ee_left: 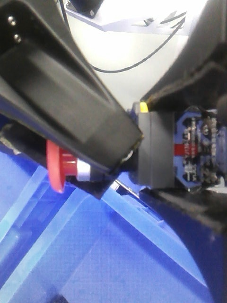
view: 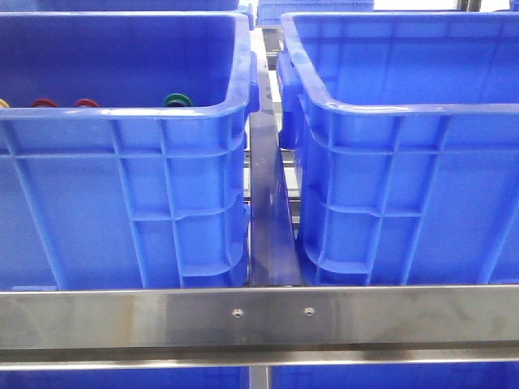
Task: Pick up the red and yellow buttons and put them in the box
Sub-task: 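Grasp the red button cap with the right gripper, release left gripper, then lower the red button into the empty bin and open the right gripper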
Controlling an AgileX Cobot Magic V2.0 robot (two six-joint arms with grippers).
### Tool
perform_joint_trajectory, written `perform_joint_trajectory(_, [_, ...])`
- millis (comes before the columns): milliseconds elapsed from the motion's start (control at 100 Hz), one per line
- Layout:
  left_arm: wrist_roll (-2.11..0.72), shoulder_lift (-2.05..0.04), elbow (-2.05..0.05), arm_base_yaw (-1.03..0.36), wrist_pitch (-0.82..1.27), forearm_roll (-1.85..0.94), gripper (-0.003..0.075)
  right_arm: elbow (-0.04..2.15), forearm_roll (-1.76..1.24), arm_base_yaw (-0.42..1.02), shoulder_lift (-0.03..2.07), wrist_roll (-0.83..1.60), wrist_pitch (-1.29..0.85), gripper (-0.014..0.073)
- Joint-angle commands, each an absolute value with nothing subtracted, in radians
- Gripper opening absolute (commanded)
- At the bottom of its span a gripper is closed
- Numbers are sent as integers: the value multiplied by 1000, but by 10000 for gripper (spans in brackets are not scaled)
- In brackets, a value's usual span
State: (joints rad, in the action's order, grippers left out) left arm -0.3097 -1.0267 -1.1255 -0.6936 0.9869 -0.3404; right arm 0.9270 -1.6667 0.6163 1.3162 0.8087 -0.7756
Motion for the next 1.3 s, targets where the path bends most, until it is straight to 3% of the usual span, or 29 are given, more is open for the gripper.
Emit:
perform_joint_trajectory(0, [-308, -1015, -1151, -701, 943, -369, -19, 963, -1737, 618, 1289, 829, -825, 132])
perform_joint_trajectory(120, [-308, -1015, -1151, -701, 941, -369, -19, 963, -1737, 618, 1289, 829, -825, 36])
perform_joint_trajectory(270, [-308, -1015, -1151, -701, 941, -369, 24, 963, -1737, 618, 1289, 831, -825, 26])
perform_joint_trajectory(340, [-308, -1015, -1151, -701, 943, -369, 126, 963, -1737, 618, 1289, 832, -825, 26])
perform_joint_trajectory(510, [-308, -1015, -1151, -701, 939, -369, 507, 963, -1737, 618, 1289, 833, -825, 26])
perform_joint_trajectory(600, [-308, -1014, -1151, -701, 928, -369, 603, 963, -1737, 618, 1289, 843, -825, 26])
perform_joint_trajectory(850, [-303, -975, -1151, -697, 920, -364, 610, 963, -1724, 618, 1289, 896, -748, 26])
perform_joint_trajectory(1290, [-136, -896, -1149, -697, 855, -209, 610, 962, -1719, 482, 1289, 1216, -224, 26])
